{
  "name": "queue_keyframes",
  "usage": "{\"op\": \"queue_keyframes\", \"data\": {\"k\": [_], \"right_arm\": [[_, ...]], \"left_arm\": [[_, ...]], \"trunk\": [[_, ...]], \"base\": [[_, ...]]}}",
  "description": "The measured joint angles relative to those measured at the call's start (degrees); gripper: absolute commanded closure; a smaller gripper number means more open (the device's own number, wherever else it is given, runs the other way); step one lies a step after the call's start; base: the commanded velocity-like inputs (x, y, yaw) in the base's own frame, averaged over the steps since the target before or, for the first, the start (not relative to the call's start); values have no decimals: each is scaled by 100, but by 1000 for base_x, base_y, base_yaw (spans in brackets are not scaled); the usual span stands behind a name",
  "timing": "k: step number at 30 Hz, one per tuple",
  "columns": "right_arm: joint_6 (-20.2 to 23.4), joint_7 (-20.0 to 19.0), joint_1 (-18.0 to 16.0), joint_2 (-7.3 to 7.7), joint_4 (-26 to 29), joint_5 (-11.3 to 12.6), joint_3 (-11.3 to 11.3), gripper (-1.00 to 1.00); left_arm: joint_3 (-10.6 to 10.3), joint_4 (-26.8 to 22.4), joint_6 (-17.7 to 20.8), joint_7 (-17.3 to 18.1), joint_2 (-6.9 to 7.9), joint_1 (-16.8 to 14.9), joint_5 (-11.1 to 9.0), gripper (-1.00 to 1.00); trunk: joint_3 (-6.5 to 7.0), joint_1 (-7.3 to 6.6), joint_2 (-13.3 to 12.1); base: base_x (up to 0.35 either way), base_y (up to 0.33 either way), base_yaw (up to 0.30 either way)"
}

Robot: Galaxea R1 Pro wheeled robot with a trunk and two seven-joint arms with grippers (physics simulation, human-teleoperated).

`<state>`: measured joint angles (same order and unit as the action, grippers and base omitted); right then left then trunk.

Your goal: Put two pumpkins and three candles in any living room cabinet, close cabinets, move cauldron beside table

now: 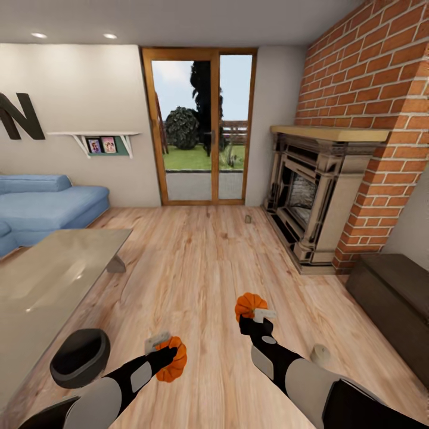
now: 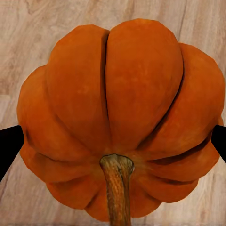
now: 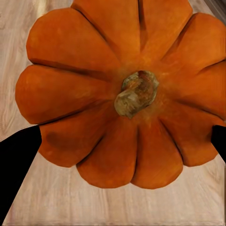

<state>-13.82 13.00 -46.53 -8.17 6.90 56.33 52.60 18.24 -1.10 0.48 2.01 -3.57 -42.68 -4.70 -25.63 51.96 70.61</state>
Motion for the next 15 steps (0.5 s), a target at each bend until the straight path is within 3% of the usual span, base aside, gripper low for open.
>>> {"op": "queue_keyframes", "data": {"k": [15], "right_arm": [[0, 0, 35, 0, 17, -3, 2, 100]], "left_arm": [[1, 0, 0, 2, -3, 0, 0, 100]], "trunk": [[0, 0, 0]], "base": [[-331, 0, 0]]}}
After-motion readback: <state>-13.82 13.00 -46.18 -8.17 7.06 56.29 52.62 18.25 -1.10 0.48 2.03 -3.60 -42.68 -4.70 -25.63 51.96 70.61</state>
